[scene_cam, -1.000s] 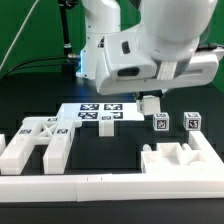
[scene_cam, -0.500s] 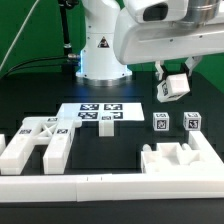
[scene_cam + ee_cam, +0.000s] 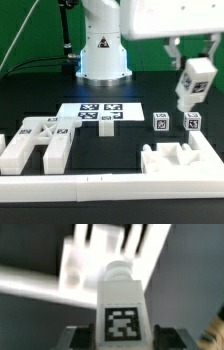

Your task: Assemble chair

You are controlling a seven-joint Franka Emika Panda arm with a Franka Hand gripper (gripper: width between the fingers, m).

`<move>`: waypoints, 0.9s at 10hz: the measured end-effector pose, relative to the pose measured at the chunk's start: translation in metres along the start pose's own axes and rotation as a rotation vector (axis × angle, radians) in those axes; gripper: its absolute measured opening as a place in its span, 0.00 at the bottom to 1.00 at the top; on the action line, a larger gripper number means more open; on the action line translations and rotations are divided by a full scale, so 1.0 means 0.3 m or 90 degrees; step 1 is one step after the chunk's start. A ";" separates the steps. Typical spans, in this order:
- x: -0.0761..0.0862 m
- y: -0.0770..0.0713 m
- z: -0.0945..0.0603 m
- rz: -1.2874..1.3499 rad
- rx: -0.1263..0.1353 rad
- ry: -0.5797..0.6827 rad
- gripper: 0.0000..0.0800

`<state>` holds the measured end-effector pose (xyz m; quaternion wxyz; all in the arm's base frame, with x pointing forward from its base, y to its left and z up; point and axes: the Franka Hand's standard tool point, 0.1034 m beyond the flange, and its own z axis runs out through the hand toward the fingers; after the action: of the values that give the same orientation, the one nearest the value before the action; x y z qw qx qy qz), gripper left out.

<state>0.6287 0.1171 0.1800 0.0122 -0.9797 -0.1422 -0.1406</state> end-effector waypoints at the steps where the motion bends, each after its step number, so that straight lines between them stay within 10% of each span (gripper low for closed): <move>1: -0.008 0.002 0.011 0.005 -0.002 0.028 0.35; 3: -0.010 0.024 0.026 -0.004 -0.020 0.134 0.35; 9: -0.056 0.046 0.165 -0.005 -0.017 0.104 0.35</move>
Offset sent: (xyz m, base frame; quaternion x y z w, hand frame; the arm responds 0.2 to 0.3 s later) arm -0.0023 -0.0146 -0.0293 -0.0181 0.0393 -0.0447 0.9981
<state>0.6307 0.1025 0.1279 0.0104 -0.9646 -0.1424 -0.2217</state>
